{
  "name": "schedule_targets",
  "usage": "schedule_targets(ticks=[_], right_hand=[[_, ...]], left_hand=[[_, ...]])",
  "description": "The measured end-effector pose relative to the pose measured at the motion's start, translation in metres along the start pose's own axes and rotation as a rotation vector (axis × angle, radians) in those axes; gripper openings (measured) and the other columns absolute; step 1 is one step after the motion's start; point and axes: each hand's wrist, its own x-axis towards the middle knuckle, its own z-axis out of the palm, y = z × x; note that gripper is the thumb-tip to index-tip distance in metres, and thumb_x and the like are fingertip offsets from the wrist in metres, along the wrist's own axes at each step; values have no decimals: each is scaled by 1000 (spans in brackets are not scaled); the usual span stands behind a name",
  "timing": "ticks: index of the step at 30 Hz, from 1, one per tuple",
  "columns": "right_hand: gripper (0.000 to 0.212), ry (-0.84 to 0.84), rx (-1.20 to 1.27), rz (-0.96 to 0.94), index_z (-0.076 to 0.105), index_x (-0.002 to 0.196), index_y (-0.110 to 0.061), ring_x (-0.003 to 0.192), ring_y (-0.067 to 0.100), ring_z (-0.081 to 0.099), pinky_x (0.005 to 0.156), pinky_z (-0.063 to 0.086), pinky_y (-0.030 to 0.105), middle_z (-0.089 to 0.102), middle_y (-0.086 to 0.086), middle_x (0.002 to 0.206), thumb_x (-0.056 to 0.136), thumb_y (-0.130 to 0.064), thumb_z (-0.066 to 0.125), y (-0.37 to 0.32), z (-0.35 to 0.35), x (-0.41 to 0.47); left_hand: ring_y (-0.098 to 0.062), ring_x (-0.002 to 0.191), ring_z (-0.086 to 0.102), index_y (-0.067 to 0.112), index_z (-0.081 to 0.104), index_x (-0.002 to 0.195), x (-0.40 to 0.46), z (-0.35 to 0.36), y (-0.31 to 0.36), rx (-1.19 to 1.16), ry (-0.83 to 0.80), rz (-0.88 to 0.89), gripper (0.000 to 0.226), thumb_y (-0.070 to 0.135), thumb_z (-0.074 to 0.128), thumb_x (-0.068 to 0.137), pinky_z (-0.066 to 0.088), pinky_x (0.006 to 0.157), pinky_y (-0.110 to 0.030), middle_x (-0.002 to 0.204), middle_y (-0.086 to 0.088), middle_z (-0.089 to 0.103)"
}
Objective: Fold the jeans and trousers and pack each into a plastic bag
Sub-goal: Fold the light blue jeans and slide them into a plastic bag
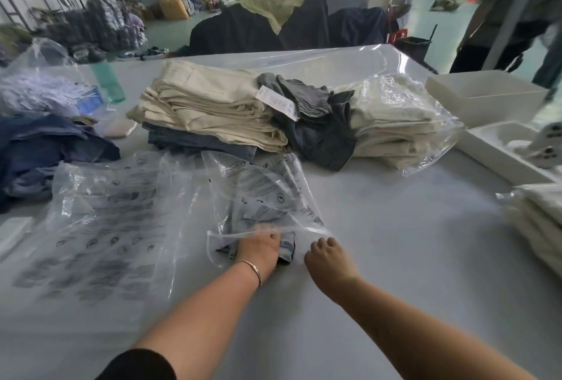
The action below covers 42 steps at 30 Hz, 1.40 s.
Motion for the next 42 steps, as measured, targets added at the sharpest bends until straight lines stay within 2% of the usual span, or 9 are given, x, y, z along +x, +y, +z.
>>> schedule_targets(ticks=[6,13,16,18,21,24,29,35,42], right_hand=[[17,97,-75,-112,71,92,-15,89,25,55,81,42,31,63,8,93,86,-22,56,-8,-6,-29],[21,356,131,-171,67,53,-23,56,8,59,64,48,15,62,-9,57,45,-36,81,-12,4,-50],[7,559,301,-267,60,63,-22,71,18,59,67,48,24,63,-5,75,67,-20,66,10,19,-72],[11,630,642,131,58,72,-16,73,25,60,59,48,28,62,0,82,70,-6,60,25,26,-81],[5,292,1106,831,55,80,-11,66,30,61,57,49,33,61,5,76,84,-8,56,42,30,-75],[25,-152,1627,796,60,86,0,47,28,64,39,42,23,65,13,61,94,-23,56,39,27,-57],[27,-402,1731,823,56,71,-4,28,12,34,36,20,12,54,7,43,90,-22,63,25,20,-45],[18,-273,1958,943,53,73,-8,32,9,30,37,18,10,49,7,50,90,-5,57,25,12,-45],[24,-223,1688,993,52,65,-5,28,15,39,40,24,12,53,10,42,88,-2,55,22,12,-65]], left_hand=[[-30,93,63,20,60,111,22,-24,-8,-638,290,-410,21,24,44,98,39,70,-28,104,-12,66],[-27,135,31,23,32,146,-10,3,44,-279,-212,63,62,42,48,89,28,111,-38,151,-10,29],[-21,137,30,23,31,147,-30,-3,27,-350,-115,130,65,41,49,88,22,113,-30,149,-3,35],[-19,119,49,22,53,130,-54,-10,11,-403,114,268,48,35,54,84,35,104,-27,128,1,55],[-21,87,56,19,61,96,-91,-8,-8,-404,550,370,23,25,61,74,44,80,-30,95,4,56],[-27,93,51,18,54,109,-102,-10,-30,-295,746,58,42,26,59,68,38,79,-37,105,-2,50],[-39,117,45,21,38,144,-85,-19,-79,-321,327,-463,87,24,79,67,45,87,-48,135,-17,41],[-31,97,62,20,69,107,-78,-15,-121,-519,255,-447,21,16,57,90,48,74,-33,106,-9,69],[-30,104,58,27,60,121,-96,8,-138,-312,110,-381,38,13,54,87,49,74,-33,118,-7,59]])
